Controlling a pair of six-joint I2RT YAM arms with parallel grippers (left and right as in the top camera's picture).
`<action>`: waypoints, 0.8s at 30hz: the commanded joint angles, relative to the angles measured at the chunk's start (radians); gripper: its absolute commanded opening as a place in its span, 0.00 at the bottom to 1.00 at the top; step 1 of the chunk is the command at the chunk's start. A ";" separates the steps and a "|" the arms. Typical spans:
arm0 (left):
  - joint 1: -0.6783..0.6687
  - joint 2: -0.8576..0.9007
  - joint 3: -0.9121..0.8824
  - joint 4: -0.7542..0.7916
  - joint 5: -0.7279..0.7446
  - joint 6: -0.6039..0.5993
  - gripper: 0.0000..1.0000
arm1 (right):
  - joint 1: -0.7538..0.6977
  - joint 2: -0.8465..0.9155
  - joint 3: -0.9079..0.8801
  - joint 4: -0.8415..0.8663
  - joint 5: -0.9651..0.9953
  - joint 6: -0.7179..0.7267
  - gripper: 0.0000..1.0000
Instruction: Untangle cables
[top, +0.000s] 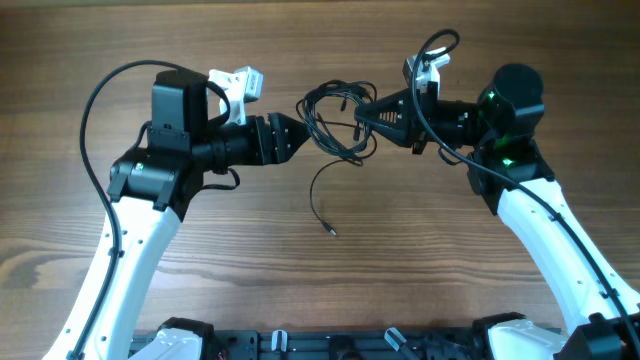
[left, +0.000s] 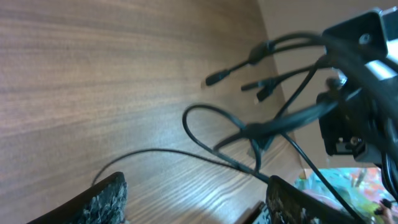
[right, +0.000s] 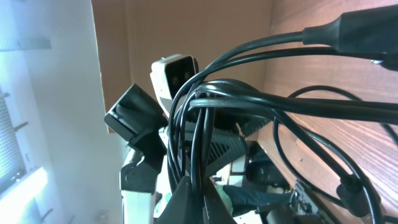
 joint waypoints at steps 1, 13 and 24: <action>-0.005 0.003 -0.006 0.044 0.004 0.019 0.75 | 0.000 -0.013 0.018 0.011 -0.039 0.032 0.04; -0.049 0.016 -0.006 0.177 0.006 -0.035 0.68 | 0.000 -0.013 0.018 0.027 -0.062 0.136 0.04; -0.076 0.034 -0.006 0.199 0.005 -0.041 0.04 | 0.000 -0.013 0.018 0.027 -0.045 0.126 0.04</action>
